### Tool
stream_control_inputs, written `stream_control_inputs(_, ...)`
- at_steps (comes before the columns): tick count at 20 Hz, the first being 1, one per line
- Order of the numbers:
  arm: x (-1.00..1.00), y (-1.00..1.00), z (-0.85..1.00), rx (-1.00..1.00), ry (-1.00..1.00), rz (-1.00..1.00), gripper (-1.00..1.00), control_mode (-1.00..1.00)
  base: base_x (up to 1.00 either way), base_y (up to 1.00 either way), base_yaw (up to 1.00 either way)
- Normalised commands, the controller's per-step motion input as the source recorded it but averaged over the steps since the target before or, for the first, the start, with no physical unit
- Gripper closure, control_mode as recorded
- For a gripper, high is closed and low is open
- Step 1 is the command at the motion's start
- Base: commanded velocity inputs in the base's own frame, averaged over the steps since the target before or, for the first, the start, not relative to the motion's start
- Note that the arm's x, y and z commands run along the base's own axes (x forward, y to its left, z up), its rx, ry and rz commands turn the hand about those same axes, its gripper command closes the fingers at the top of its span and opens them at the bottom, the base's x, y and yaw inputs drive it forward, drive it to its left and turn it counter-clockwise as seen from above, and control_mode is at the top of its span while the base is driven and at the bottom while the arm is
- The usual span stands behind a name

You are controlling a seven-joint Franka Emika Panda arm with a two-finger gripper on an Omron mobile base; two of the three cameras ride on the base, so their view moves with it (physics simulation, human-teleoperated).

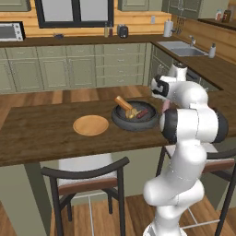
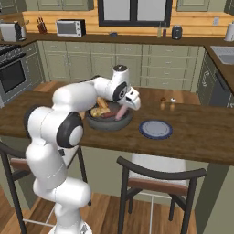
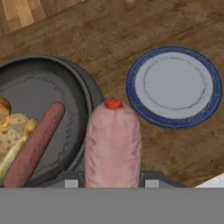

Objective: Place one bun and one sausage from the bowl on each plate.

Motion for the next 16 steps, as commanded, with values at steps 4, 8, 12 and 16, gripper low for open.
stream_control_inputs(4, -0.36, -1.0, 0.0, -0.03, 0.02, -0.24, 1.0, -1.0, 0.0, 0.0, 0.0)
stream_control_inputs(8, 0.2, -0.91, -0.03, -0.05, 0.03, -0.18, 1.0, -1.0, 0.0, 0.0, 0.0)
stream_control_inputs(12, 0.55, -0.54, -0.37, -0.05, 0.0, -0.09, 1.0, -1.0, 0.0, 0.0, 0.0)
stream_control_inputs(16, 0.11, -0.46, -0.41, 0.0, 0.0, -0.06, 1.0, -1.0, 0.0, 0.0, 0.0)
